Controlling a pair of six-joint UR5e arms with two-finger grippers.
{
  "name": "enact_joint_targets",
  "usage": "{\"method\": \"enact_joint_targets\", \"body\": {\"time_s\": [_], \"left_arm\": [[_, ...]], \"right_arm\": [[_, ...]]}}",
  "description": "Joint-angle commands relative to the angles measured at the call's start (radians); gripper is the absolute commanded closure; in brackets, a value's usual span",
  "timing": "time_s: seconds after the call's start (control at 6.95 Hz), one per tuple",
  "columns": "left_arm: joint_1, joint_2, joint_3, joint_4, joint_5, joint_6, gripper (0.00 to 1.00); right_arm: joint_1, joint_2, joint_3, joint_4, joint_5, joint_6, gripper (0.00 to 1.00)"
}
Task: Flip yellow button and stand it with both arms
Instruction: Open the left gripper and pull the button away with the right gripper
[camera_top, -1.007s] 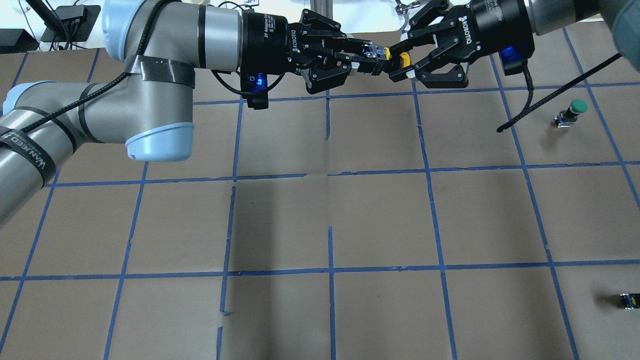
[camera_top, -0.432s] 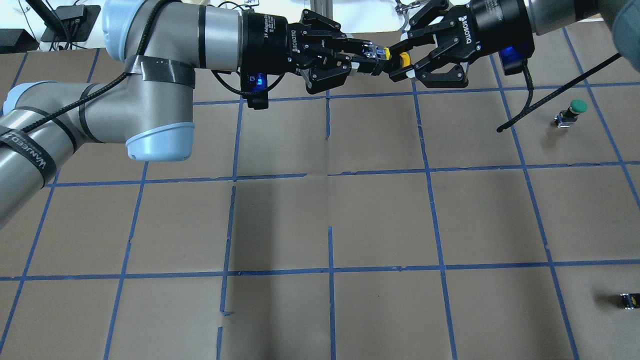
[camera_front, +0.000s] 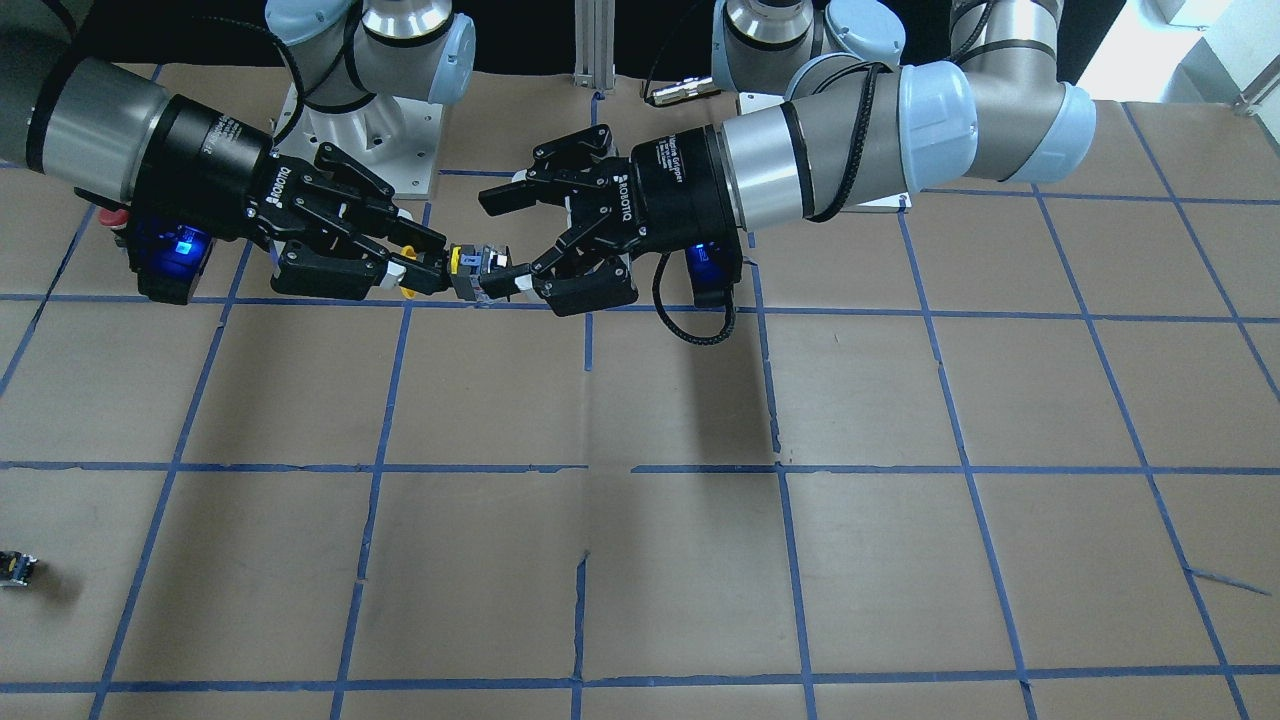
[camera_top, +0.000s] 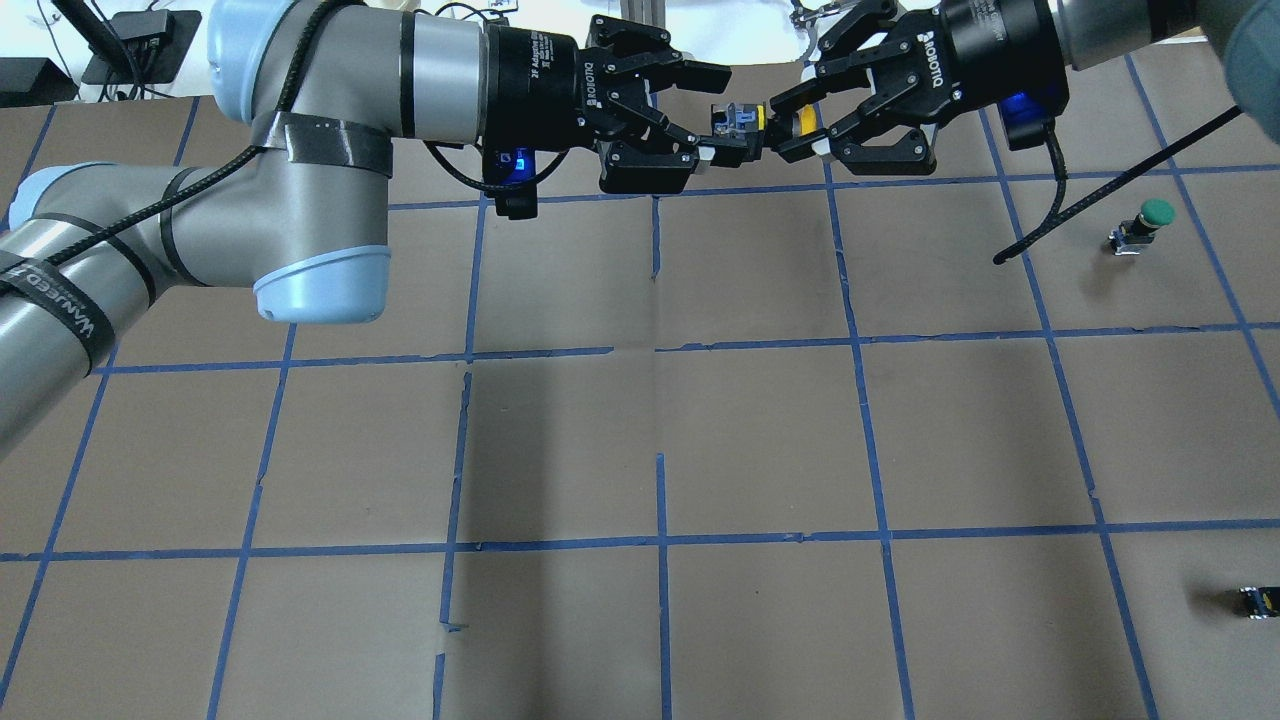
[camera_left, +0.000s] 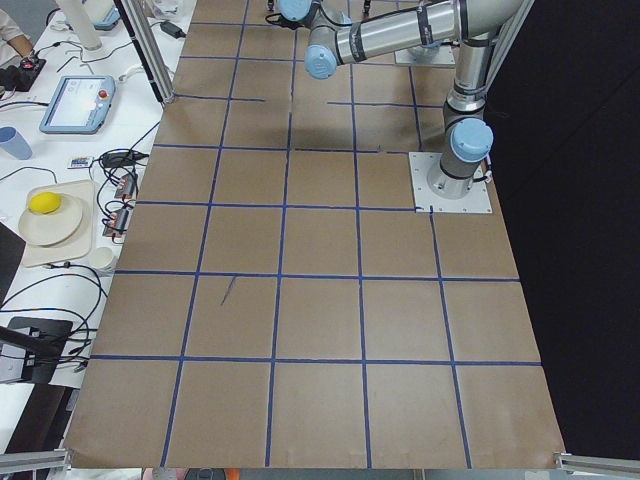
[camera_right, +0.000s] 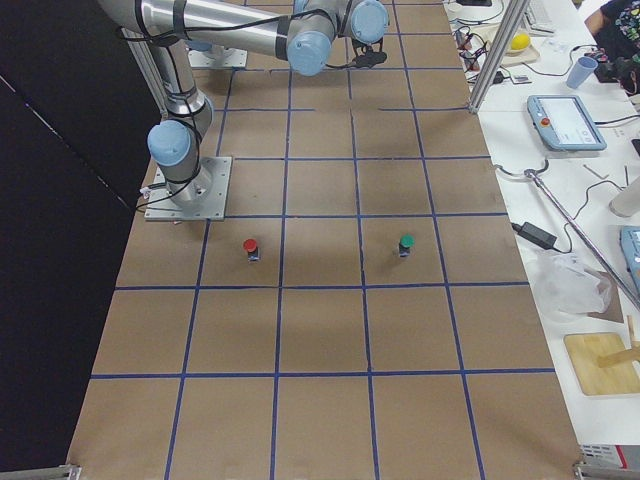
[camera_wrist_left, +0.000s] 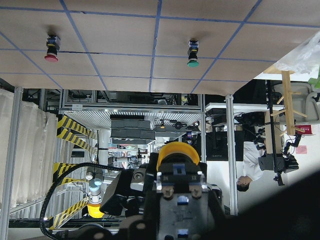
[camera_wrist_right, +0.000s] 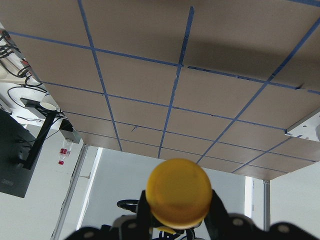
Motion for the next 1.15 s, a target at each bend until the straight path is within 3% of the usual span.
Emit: {"method": "enact_joint_targets", "body": {"time_s": [0.0, 0.72, 1.01], "left_arm": [[0.0, -0.005, 0.0, 0.037, 0.001, 0.0, 0.06], [0.0, 0.006, 0.02, 0.039, 0.012, 0.13, 0.16], [0.0, -0.007, 0.037, 0.036, 0.079, 0.242, 0.14]], "right_arm": [[-0.007, 0.0, -0.001, 0.0, 0.0, -0.001, 0.94], [-0.072, 0.0, -0.009, -0.012, -0.037, -0.021, 0.98], [-0.072, 0.0, -0.02, -0.04, -0.209, -0.16, 0.98]]}}
